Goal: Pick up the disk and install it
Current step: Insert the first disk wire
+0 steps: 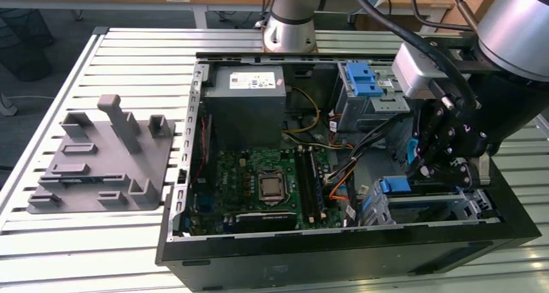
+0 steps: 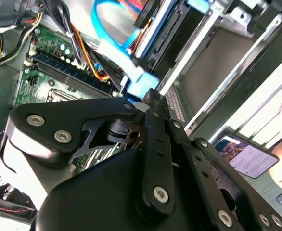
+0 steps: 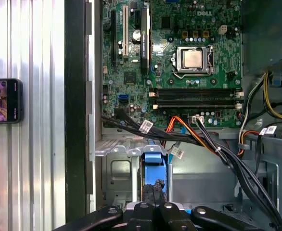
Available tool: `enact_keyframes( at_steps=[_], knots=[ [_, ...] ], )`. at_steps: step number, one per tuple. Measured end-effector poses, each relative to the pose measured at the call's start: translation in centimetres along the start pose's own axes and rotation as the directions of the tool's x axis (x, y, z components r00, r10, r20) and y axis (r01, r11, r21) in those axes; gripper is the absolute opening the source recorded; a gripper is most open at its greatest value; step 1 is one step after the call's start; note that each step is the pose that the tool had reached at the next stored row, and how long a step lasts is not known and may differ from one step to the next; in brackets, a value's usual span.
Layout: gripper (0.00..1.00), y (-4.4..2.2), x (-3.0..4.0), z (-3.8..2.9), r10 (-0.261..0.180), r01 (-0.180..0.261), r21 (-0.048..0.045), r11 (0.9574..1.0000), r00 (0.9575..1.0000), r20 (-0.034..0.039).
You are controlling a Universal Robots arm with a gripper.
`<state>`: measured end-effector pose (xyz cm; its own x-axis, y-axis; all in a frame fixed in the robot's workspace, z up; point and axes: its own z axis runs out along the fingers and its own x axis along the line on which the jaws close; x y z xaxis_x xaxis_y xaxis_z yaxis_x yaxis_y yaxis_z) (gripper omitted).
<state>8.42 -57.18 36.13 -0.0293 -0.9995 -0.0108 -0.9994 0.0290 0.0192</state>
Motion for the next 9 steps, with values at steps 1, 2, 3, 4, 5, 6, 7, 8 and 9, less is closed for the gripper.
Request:
enact_keyframes(
  at_steps=[1, 2, 3, 4, 5, 6, 7, 8, 9],
  knots=[
    [0.11, -0.33, -0.02, 0.00, 0.000, 0.000, -0.0001, 1.0000, 1.0000, 0.0000],
    [0.11, -0.64, -0.04, 0.00, 0.000, 0.000, -0.0001, 1.0000, 1.0000, 0.0000],
    [0.11, -0.90, -0.05, 0.00, 0.000, 0.000, -0.0002, 1.0000, 1.0000, 0.0001],
    [0.11, -1.20, -0.06, 0.00, 0.000, 0.000, -0.0003, 1.0000, 1.0000, 0.0000],
    [0.11, -1.56, -0.09, 0.00, 0.000, 0.000, -0.0004, 1.0000, 1.0000, 0.0000],
    [0.11, -1.93, -0.12, -0.01, 0.000, 0.000, -0.0005, 1.0000, 1.0000, 0.0000],
    [0.11, -2.27, -0.15, 0.00, 0.000, 0.000, -0.0006, 1.0000, 1.0000, 0.0001],
    [0.11, -2.60, -0.18, -0.01, 0.000, 0.000, -0.0007, 1.0000, 1.0000, 0.0000],
    [0.11, -2.88, -0.21, -0.01, 0.000, 0.000, -0.0007, 1.0000, 1.0000, 0.0000]
  ],
)
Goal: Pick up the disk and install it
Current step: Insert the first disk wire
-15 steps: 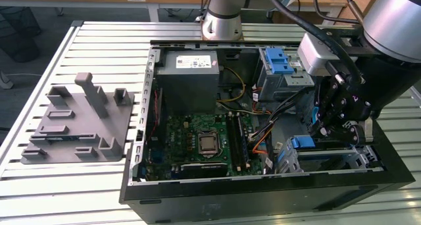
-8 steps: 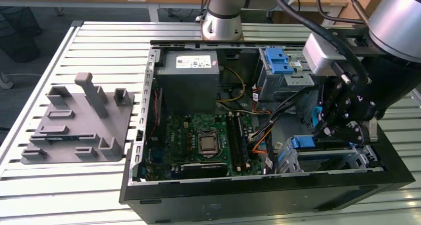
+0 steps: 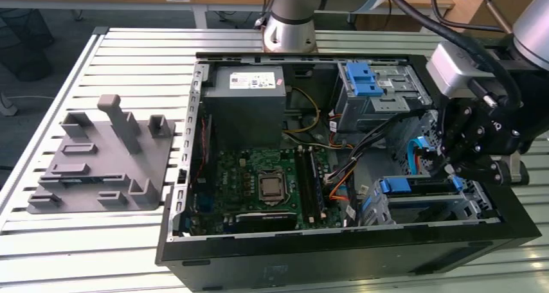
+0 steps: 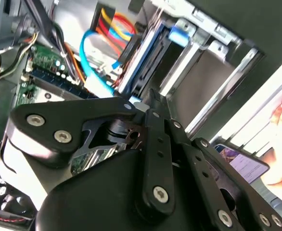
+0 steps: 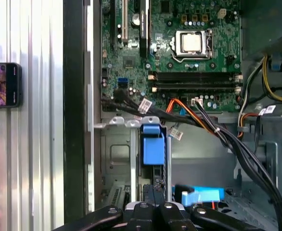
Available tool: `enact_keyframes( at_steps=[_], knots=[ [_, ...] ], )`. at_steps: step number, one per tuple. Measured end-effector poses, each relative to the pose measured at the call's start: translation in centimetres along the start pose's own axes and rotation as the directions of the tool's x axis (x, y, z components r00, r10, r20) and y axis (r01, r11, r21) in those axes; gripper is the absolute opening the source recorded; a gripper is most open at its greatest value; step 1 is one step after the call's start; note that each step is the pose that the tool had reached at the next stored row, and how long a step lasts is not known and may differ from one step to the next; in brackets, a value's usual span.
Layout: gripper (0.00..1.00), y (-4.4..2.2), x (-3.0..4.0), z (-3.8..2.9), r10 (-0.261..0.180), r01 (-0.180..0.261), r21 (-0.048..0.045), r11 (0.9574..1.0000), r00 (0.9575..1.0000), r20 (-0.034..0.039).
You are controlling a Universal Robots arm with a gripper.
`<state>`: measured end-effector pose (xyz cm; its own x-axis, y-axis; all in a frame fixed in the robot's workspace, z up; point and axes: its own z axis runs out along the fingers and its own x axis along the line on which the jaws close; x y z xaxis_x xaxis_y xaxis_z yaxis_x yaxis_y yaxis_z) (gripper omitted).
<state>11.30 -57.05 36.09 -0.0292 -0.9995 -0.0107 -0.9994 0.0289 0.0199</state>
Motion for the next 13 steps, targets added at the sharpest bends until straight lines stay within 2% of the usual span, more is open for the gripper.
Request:
enact_keyframes(
  at_steps=[6, 13],
  knots=[
    [0.11, -1.44, -0.59, -0.01, 0.000, 0.000, 0.0001, 1.0000, 1.0000, 0.0002],
    [0.11, -1.62, -2.31, 0.00, 0.003, -0.003, 0.0001, 1.0000, 1.0000, 0.0001]
  ],
)
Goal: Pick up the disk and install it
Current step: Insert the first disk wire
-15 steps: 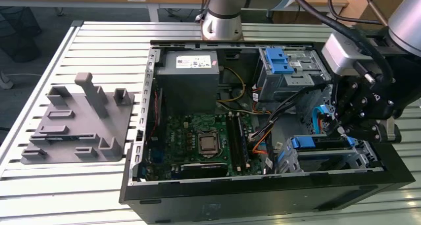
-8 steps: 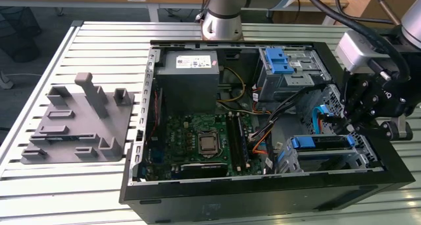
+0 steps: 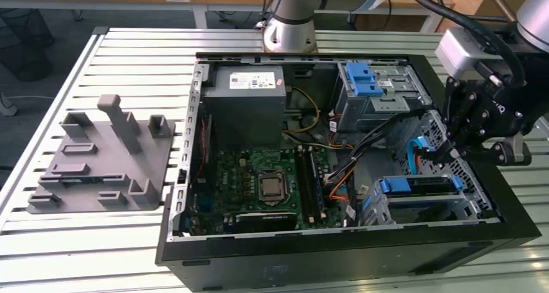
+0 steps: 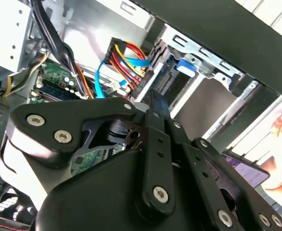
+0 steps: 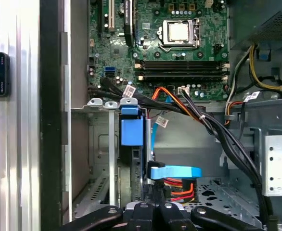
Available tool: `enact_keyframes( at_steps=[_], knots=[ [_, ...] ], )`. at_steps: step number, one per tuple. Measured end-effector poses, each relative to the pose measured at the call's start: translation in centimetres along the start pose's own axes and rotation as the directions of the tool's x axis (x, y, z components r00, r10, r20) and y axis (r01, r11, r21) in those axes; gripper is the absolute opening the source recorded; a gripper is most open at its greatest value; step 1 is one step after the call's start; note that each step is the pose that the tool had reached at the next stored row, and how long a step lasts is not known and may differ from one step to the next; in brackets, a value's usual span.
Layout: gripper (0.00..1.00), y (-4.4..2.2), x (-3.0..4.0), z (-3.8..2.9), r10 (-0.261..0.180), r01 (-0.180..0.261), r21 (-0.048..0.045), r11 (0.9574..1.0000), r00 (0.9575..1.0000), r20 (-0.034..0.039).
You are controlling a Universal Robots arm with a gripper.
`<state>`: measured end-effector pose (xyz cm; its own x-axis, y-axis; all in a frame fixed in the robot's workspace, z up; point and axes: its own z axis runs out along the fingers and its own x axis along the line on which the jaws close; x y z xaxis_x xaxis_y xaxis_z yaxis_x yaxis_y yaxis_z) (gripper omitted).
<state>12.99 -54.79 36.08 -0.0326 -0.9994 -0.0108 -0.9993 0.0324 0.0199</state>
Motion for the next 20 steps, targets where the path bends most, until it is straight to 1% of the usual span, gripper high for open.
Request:
enact_keyframes(
  at_steps=[5, 12, 17, 18, 20],
  knots=[
    [0.11, 0.01, -0.55, -0.05, 0.005, -0.005, 0.0015, 1.0000, 1.0000, 0.0002],
    [0.11, 0.02, -0.74, -0.07, 0.006, -0.006, 0.0023, 1.0000, 1.0000, 0.0002],
    [0.11, 0.02, -1.10, -0.07, 0.007, -0.007, 0.0023, 1.0000, 1.0000, 0.0001],
    [0.17, 0.02, -1.16, -0.06, 0.007, -0.007, 0.0023, 1.0000, 1.0000, 0.0002],
    [0.19, 0.01, -1.25, -0.06, 0.008, -0.008, 0.0023, 1.0000, 1.0000, -0.0001]
  ],
)
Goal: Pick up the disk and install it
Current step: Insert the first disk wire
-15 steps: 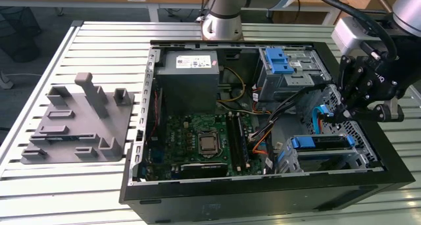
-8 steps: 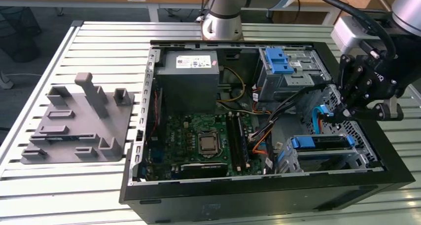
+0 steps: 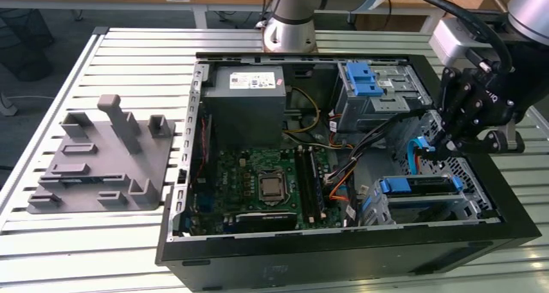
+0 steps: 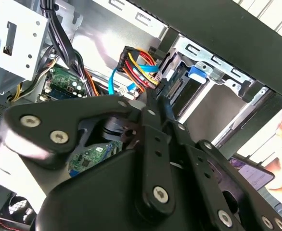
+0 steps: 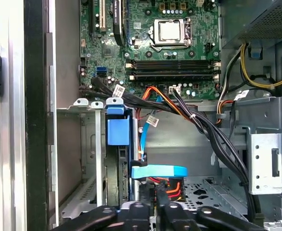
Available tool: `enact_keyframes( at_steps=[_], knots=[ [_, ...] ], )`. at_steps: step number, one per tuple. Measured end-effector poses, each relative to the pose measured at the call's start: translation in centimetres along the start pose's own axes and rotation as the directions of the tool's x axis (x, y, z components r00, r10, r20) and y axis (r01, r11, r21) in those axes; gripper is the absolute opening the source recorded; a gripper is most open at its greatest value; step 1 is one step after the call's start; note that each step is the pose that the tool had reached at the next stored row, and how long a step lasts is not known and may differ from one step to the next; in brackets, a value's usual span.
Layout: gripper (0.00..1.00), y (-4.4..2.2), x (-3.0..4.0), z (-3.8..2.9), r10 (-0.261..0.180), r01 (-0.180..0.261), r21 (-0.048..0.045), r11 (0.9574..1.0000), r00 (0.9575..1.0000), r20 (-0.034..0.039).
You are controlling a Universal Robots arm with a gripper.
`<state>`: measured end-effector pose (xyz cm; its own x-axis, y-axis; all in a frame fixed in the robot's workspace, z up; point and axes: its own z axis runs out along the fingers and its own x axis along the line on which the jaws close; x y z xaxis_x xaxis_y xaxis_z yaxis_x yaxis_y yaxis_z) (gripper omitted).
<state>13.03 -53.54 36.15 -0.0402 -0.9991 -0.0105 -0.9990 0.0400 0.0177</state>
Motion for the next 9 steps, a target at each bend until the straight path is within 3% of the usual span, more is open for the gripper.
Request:
enact_keyframes(
  at_steps=[1, 3, 4, 9],
  knots=[
    [0.24, 0.00, -0.03, 0.01, 0.000, 0.000, 0.0000, 1.0000, 1.0000, -0.0002],
    [0.24, 0.00, -0.05, 0.04, 0.000, 0.000, 0.0000, 1.0000, 1.0000, -0.0003],
    [0.31, 0.00, -0.06, 0.07, 0.000, 0.000, 0.0001, 1.0000, 1.0000, -0.0007],
    [0.31, -0.01, -0.06, 0.58, 0.000, 0.000, 0.0067, 1.0000, 1.0000, -0.0081]
  ],
)
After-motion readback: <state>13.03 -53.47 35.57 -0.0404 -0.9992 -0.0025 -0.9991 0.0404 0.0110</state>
